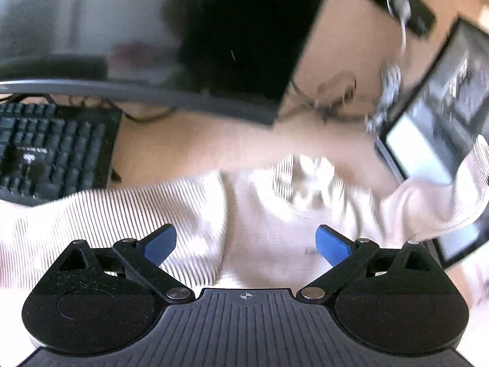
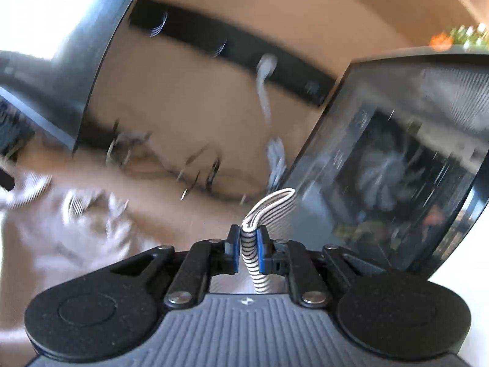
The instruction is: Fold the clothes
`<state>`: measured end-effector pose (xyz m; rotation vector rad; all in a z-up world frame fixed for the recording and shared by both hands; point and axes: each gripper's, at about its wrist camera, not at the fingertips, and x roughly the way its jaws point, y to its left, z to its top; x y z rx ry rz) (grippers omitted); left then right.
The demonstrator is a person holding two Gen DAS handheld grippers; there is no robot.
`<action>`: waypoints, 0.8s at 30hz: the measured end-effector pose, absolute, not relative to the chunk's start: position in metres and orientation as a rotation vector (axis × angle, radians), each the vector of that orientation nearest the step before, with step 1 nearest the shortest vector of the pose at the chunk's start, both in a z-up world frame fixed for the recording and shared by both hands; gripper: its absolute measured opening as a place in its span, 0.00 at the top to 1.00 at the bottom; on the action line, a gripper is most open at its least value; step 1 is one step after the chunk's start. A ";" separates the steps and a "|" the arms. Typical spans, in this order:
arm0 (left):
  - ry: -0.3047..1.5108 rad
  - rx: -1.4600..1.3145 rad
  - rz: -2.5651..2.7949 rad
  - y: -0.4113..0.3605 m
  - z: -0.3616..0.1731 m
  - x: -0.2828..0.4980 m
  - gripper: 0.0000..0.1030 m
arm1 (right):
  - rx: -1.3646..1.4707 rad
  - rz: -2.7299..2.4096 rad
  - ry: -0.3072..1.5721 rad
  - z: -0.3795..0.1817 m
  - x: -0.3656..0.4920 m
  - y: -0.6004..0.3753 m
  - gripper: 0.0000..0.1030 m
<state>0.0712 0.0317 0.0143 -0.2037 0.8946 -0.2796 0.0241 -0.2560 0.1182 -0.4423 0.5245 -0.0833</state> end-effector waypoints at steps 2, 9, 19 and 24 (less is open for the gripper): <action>0.929 -0.167 -0.301 0.024 0.006 0.066 0.03 | -0.446 -0.053 0.597 0.100 0.016 -0.252 0.86; 0.965 -0.113 -0.367 0.009 -0.002 0.051 0.03 | -0.332 0.066 0.718 0.056 0.007 -0.237 0.61; 1.055 -0.070 -0.344 -0.004 -0.023 0.061 0.34 | -0.129 0.171 0.901 -0.016 0.033 -0.226 0.46; 1.031 -0.072 -0.369 -0.002 -0.026 0.069 0.35 | -0.123 0.217 0.882 -0.021 0.049 -0.234 0.50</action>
